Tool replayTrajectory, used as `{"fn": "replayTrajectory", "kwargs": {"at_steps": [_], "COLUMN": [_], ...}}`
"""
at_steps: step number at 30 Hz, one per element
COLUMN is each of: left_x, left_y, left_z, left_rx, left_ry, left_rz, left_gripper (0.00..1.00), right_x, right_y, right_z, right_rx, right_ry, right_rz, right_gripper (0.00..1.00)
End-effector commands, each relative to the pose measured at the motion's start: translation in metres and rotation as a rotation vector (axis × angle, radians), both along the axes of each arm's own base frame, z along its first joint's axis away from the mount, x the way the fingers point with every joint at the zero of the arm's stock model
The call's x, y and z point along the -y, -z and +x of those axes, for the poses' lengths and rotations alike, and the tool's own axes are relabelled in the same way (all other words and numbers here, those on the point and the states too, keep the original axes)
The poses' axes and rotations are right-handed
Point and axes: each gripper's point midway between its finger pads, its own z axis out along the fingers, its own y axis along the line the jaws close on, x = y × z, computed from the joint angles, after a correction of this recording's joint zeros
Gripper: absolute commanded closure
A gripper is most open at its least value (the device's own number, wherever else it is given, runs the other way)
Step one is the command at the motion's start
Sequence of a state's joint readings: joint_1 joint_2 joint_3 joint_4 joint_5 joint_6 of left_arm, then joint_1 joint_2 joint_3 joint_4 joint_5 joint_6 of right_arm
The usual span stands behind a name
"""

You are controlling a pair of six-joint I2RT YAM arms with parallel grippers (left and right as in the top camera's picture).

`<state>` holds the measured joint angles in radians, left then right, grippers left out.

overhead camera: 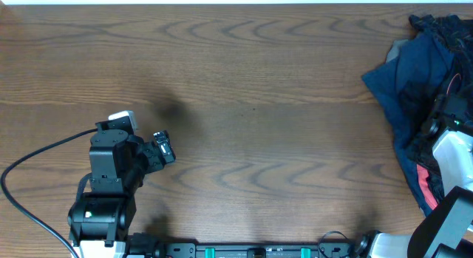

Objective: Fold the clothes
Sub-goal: 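Reach the right gripper into the clothes pile and grasp the black jersey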

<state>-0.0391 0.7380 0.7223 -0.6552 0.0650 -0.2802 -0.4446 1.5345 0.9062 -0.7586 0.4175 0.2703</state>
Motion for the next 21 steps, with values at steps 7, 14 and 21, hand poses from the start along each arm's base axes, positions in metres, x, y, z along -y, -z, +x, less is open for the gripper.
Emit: {"fn": "replayTrajectory", "kwargs": {"at_steps": [7, 14, 21], "left_x": [-0.001, -0.001, -0.001], "left_y": [-0.007, -0.007, -0.007], "left_z": [0.001, 0.001, 0.001], "left_rx": [0.016, 0.015, 0.016], "left_ry": [0.006, 0.006, 0.006], "left_rz": [0.008, 0.008, 0.008], "left_gripper": [0.02, 0.02, 0.02], "right_x": [-0.008, -0.005, -0.051], "right_y": [0.010, -0.011, -0.105], "right_z": [-0.001, 0.009, 0.084], "right_rx": [0.021, 0.070, 0.350], "right_ry": [0.003, 0.045, -0.338], "right_rz": [0.056, 0.054, 0.266], "right_gripper": [0.76, 0.99, 0.99]}}
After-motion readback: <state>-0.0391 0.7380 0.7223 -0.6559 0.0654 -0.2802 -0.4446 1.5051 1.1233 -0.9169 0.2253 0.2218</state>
